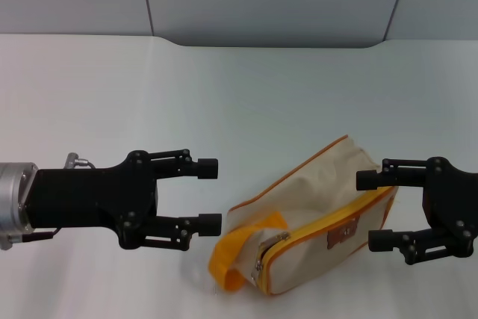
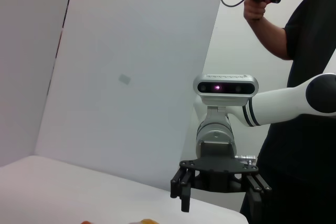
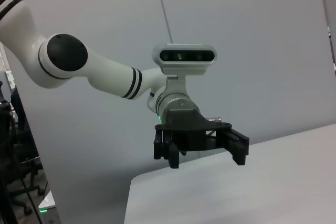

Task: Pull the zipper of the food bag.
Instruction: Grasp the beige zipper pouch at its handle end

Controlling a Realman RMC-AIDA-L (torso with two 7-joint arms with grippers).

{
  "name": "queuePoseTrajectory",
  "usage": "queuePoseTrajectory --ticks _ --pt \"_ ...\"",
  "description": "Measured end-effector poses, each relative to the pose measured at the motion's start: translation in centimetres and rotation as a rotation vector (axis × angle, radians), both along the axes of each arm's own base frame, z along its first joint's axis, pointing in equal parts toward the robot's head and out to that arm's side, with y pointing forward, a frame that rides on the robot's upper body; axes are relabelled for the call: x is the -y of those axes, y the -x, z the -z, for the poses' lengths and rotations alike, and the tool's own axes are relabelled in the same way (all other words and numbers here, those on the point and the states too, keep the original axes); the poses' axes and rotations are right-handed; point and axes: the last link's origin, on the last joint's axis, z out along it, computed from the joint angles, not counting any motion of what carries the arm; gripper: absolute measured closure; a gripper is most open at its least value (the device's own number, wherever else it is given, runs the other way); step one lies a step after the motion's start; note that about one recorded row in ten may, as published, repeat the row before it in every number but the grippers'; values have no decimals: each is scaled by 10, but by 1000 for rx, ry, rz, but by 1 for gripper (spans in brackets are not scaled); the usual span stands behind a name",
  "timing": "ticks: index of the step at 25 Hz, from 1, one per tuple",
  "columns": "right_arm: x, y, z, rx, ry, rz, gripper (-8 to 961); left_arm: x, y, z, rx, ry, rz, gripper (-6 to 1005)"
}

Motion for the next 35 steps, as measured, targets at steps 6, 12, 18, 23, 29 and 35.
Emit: queuePoseTrajectory --ticks 6,12,18,23,29,35 --pt "0 1 1 -1 -4 -9 127 2 0 2 -13 21 9 183" --pt "0 1 1 -1 -5 -14 127 4 0 4 -22 38 17 184" --pt "0 1 1 -1 -8 -15 126 21 -2 28 -108 191 71 184" --pt "-1 0 0 5 -14 -14 126 29 -4 51 -165 249 91 183" --pt "-3 0 -1 7 -22 -14 126 22 5 76 -270 228 23 183" --pt "-3 0 -3 4 -30 -8 127 8 12 85 -322 143 -57 184"
